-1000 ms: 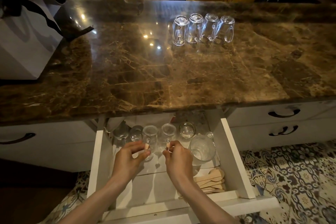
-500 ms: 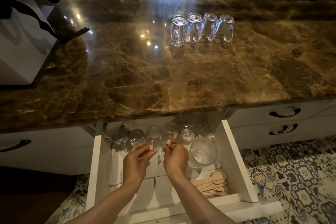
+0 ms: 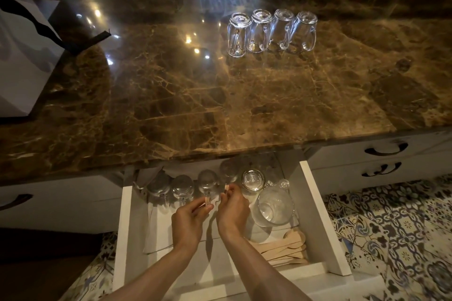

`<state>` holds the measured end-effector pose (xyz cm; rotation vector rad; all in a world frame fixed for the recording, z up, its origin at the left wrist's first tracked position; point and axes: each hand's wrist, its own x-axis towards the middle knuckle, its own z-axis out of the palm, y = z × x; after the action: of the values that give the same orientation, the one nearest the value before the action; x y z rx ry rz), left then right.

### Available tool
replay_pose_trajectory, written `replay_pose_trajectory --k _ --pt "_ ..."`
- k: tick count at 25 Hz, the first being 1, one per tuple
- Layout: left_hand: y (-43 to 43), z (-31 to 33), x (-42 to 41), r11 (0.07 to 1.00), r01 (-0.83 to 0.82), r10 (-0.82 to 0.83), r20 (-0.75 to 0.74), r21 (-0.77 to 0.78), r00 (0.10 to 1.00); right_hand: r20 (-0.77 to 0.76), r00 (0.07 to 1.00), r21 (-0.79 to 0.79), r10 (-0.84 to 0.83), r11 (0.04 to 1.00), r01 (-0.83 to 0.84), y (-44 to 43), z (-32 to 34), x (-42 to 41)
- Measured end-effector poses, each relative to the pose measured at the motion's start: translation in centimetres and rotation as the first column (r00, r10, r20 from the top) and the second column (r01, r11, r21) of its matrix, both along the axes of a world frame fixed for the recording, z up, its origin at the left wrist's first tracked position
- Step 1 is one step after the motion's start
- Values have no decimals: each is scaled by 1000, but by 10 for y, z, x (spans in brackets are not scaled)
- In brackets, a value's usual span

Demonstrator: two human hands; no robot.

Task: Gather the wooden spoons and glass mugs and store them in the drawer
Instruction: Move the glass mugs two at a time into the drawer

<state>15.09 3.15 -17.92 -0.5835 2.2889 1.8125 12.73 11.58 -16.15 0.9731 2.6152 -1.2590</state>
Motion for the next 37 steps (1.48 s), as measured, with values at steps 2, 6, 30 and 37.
replay_pose_trajectory --k 2,6,30,37 --pt "1 -1 -1 1000 17 -17 14 -19 1000 36 999 13 -6 1000 5 -2 -1 -1" --pt "-1 -4 -4 999 39 -39 33 -12 999 73 997 54 35 998 -39 -2 1 -5" --pt "-29 85 -33 537 741 -654 356 -402 667 187 841 -495 508 788 -366 43 63 -2" --pt "-30 167 -63 630 730 -754 16 -265 656 -69 770 -435 634 676 -595 80 153 -22"
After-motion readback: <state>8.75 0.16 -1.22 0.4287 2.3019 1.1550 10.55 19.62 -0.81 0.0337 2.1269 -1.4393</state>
